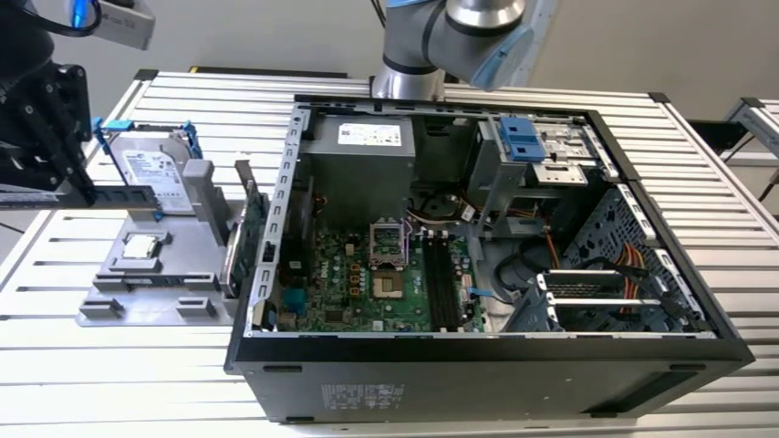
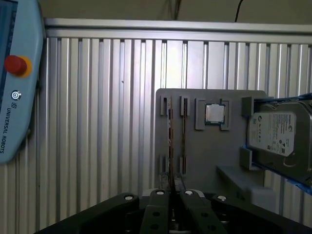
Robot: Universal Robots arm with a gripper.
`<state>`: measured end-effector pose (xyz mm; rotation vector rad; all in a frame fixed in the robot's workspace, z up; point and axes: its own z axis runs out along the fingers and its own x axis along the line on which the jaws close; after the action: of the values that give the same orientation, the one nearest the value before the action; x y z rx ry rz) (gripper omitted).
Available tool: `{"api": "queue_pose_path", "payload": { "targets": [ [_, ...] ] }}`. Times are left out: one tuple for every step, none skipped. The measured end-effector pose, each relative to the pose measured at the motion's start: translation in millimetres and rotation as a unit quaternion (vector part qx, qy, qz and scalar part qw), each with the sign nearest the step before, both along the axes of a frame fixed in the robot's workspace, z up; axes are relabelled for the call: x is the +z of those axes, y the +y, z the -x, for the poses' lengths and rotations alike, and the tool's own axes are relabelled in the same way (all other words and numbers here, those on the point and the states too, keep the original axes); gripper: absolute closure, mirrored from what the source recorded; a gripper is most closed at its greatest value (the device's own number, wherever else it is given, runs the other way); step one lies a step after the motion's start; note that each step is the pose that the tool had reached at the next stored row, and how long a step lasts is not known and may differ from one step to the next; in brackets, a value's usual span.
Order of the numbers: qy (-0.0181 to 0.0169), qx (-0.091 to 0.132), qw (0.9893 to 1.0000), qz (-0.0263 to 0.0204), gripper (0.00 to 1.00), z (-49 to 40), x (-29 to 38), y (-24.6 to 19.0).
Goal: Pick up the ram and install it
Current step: 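Pick up the ram and move it above insertion slot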
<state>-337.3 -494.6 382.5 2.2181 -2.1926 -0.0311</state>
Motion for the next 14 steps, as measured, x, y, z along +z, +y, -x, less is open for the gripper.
{"api": "queue_pose_path", "payload": {
  "targets": [
    [0.0000, 0.000, 1.0000, 0.0000, 1.00, -1.0, 0.0, 0.0],
    [0.0000, 0.000, 1.0000, 0.0000, 1.00, -1.8, 0.0, 0.0],
    [0.0000, 0.000, 1.0000, 0.0000, 1.00, -2.6, 0.0, 0.0],
    [0.0000, 0.000, 1.0000, 0.0000, 1.00, -3.6, 0.0, 0.0],
    [0.0001, 0.000, 1.0000, 0.0000, 1.00, -4.6, 0.0, 0.0],
    [0.0001, 0.000, 1.0000, 0.0000, 1.00, -5.7, 0.0, 0.0],
    [0.0001, 0.000, 1.0000, 0.0000, 1.00, -6.5, 0.0, 0.0],
    [0.0001, 0.000, 1.0000, 0.0000, 1.00, -7.3, 0.0, 0.0],
    [0.0001, 0.000, 1.0000, 0.0000, 1.00, -8.1, 0.0, 0.0],
    [0.0001, 0.000, 1.0000, 0.0000, 1.00, -8.9, 0.0, 0.0],
    [0.0002, 0.000, 1.0000, 0.0000, 1.00, -9.6, 0.0, 0.0],
    [0.0002, 0.000, 1.0000, 0.0000, 1.00, -10.5, 0.0, 0.0],
    [0.0002, 0.000, 1.0000, 0.0000, 1.00, -11.5, 0.0, 0.0],
    [0.0003, 0.000, 1.0000, 0.0000, 1.00, -12.7, 0.1, 0.0]
  ]
}}
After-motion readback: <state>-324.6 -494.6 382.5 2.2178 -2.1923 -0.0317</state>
